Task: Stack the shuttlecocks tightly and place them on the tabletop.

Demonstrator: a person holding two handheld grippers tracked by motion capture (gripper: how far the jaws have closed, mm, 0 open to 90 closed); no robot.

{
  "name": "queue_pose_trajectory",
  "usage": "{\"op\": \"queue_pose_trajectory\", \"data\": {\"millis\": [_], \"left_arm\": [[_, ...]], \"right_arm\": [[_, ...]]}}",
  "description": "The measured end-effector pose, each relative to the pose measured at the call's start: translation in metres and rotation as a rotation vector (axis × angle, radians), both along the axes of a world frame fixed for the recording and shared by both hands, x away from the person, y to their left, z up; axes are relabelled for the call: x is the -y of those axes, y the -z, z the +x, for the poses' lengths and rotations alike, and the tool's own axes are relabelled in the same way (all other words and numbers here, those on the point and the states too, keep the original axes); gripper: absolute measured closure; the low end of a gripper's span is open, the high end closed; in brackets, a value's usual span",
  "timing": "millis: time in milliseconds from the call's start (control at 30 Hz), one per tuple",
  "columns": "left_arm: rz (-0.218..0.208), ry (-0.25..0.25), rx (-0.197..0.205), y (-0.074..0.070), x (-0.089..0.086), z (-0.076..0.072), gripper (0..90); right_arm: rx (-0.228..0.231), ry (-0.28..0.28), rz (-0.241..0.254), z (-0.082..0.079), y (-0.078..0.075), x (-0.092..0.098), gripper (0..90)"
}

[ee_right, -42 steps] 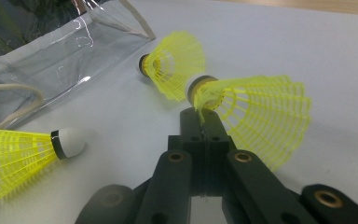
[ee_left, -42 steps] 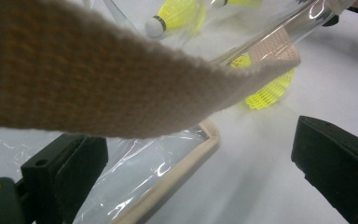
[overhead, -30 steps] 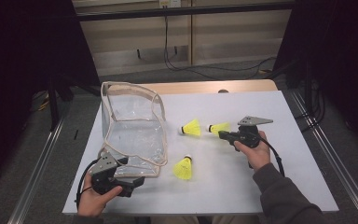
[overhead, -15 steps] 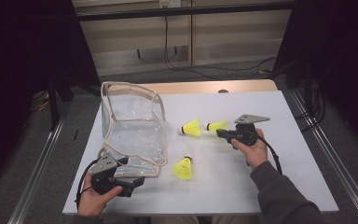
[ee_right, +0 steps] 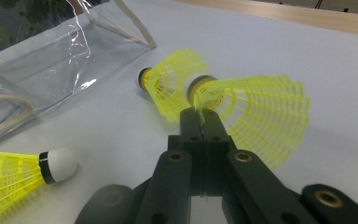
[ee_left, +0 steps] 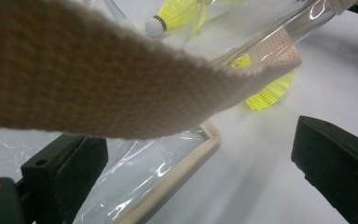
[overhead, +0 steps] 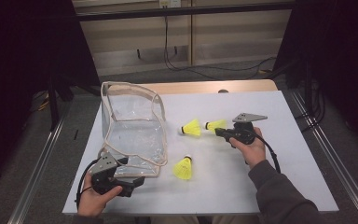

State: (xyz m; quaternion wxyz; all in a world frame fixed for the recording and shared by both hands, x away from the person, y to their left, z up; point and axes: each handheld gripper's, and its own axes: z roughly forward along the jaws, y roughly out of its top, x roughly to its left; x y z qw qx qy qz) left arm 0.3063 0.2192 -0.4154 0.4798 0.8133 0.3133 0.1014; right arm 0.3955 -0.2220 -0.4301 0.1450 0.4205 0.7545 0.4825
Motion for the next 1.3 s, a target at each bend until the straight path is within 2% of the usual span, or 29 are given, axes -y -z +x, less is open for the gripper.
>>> {"op": "queue_pose_trajectory", "data": {"millis": [1300], "left_arm": [[-0.002, -0.001, -0.001, 0.000, 0.000, 0.000, 3.6]], "right_arm": [[0.002, -0.008, -0.017, 0.008, 0.002, -0.012, 90.0]]}}
